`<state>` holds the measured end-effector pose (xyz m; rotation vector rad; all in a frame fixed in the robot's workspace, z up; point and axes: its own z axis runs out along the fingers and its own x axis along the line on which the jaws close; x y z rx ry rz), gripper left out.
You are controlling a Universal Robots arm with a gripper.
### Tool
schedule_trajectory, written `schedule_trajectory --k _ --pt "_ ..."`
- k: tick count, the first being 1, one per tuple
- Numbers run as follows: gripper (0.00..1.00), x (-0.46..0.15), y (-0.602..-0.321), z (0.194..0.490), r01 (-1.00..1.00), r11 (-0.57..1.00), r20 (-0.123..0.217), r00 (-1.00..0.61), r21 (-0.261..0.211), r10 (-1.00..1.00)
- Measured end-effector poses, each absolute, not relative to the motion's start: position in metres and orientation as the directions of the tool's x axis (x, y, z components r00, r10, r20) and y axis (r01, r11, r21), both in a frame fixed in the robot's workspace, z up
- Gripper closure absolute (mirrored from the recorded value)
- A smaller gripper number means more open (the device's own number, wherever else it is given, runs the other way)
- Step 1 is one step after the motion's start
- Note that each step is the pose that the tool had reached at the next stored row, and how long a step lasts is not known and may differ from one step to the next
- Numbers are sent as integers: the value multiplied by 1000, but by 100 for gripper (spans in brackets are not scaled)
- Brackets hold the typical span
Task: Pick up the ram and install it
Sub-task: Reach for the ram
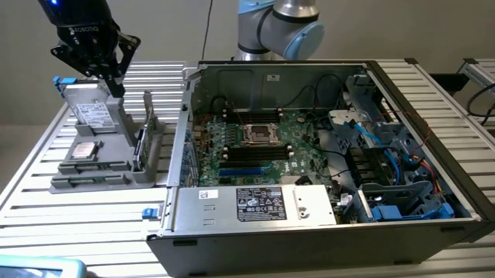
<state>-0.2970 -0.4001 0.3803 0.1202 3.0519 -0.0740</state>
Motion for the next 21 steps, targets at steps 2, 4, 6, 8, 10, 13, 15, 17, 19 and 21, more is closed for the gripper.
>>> schedule_trajectory --k 2,4,6,8,10,13,15,17,19,21 --pt "89 -306 -400 379 81 996 -87 -993 -28 78" --pt "89 -315 -400 378 80 997 -87 -993 -17 79" --pt "89 -324 -400 375 80 997 -86 -993 -12 79" --pt "89 -333 -400 373 81 997 -86 -993 -9 79" --pt "89 -342 -400 370 80 997 -86 -993 -8 80" --pt "89 -356 -401 366 81 997 -86 -993 -6 80" --pt "89 -365 -401 363 81 997 -86 -993 -5 80" --pt "89 -374 -402 359 80 997 -86 -993 -5 80" --pt "89 -381 -405 355 80 997 -85 -993 -4 80" --pt "89 -383 -411 352 80 997 -84 -993 -1 79"
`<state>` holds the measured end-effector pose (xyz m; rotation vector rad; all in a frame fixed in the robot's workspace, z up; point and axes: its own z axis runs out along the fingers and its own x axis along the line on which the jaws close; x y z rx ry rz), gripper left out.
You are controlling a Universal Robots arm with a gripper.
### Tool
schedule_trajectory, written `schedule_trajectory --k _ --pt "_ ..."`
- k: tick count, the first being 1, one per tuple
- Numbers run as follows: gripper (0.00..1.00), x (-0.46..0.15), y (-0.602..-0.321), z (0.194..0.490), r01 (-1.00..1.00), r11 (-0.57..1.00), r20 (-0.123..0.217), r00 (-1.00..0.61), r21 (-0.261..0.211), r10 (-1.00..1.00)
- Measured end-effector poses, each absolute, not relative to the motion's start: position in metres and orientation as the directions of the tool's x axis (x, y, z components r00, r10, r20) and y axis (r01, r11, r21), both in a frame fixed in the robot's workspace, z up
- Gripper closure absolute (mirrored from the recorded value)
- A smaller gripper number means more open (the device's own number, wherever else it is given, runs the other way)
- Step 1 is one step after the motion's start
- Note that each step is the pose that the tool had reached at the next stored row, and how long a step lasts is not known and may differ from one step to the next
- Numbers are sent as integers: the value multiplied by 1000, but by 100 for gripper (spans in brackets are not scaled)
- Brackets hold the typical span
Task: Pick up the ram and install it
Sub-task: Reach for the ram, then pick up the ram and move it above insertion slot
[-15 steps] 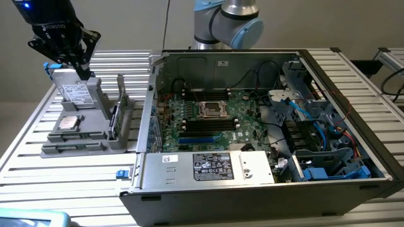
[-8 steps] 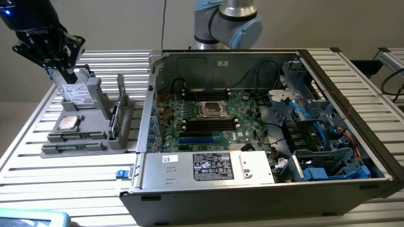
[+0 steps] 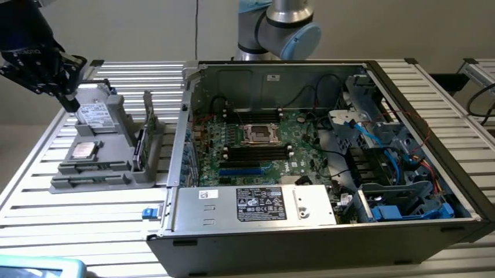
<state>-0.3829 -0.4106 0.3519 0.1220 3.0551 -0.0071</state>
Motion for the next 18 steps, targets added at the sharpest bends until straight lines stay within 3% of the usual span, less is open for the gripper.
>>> schedule_trajectory --k 10,18 --pt "89 -392 -437 334 74 997 -77 -994 18 75" --pt "89 -393 -438 330 73 997 -76 -994 25 75"
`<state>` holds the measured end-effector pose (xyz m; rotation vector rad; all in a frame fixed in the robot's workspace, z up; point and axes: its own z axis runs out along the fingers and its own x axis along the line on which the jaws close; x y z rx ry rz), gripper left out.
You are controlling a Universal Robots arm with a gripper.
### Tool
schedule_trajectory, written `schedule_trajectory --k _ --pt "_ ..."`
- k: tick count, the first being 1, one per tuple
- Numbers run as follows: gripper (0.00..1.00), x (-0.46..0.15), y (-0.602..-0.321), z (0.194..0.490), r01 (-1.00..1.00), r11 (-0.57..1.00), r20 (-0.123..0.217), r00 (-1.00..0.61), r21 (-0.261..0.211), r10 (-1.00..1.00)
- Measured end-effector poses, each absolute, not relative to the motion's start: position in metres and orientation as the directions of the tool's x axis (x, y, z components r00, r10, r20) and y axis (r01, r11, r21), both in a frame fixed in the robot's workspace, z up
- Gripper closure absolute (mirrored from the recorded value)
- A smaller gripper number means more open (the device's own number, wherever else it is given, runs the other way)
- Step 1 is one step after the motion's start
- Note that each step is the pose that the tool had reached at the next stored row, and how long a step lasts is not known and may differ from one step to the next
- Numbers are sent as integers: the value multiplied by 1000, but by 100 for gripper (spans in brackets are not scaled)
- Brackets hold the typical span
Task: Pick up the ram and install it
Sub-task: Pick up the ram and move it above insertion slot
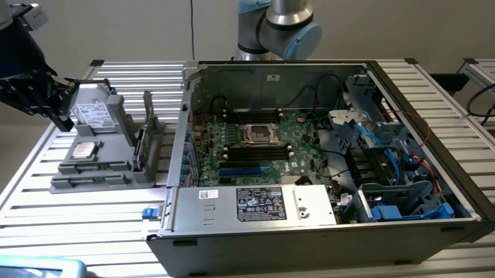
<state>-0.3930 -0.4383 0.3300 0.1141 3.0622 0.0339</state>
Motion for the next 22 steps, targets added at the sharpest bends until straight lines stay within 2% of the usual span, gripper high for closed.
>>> schedule_trajectory --k 11,12,13,15,16,17,22 --pt "88 -393 -438 330 73 997 -76 -994 25 75" --pt "82 -393 -438 330 73 997 -76 -994 25 75" --pt "82 -393 -438 330 73 997 -76 -994 25 75" --pt "70 -393 -438 330 73 997 -76 -994 25 75" --pt "70 -393 -438 330 73 997 -76 -994 25 75" --pt "63 -394 -438 329 73 997 -76 -994 25 75" --pt "63 -395 -438 326 -2 1000 -76 -997 25 0"
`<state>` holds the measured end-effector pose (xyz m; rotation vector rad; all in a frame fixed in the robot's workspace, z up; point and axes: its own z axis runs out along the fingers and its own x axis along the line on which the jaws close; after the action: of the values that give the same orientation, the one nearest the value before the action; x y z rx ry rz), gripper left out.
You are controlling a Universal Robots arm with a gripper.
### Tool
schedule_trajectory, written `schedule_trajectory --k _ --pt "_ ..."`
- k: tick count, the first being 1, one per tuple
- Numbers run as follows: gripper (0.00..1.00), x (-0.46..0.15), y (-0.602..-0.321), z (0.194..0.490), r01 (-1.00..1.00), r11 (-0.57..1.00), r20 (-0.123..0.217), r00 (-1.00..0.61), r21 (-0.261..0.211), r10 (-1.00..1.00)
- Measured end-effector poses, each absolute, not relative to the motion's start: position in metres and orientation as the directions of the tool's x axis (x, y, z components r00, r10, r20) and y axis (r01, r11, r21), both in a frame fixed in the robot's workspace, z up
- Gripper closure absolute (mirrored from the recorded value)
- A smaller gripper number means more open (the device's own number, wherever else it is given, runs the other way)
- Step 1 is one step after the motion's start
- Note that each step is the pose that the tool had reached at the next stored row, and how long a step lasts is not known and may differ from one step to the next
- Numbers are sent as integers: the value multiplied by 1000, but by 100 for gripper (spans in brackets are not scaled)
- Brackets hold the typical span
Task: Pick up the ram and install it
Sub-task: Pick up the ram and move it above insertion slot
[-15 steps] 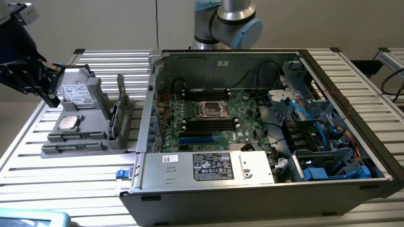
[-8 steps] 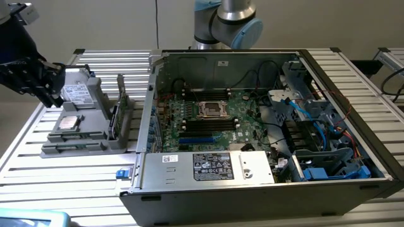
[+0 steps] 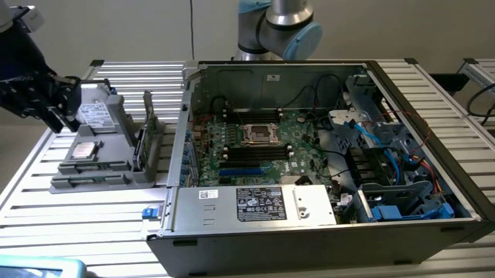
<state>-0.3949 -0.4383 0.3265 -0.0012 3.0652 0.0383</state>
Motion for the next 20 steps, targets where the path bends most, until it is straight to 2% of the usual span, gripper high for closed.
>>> schedule_trajectory --k 11,20 --pt "63 -395 -438 320 -201 979 -68 -978 25 -199" --pt "63 -395 -438 316 -342 939 -26 -940 34 -341"
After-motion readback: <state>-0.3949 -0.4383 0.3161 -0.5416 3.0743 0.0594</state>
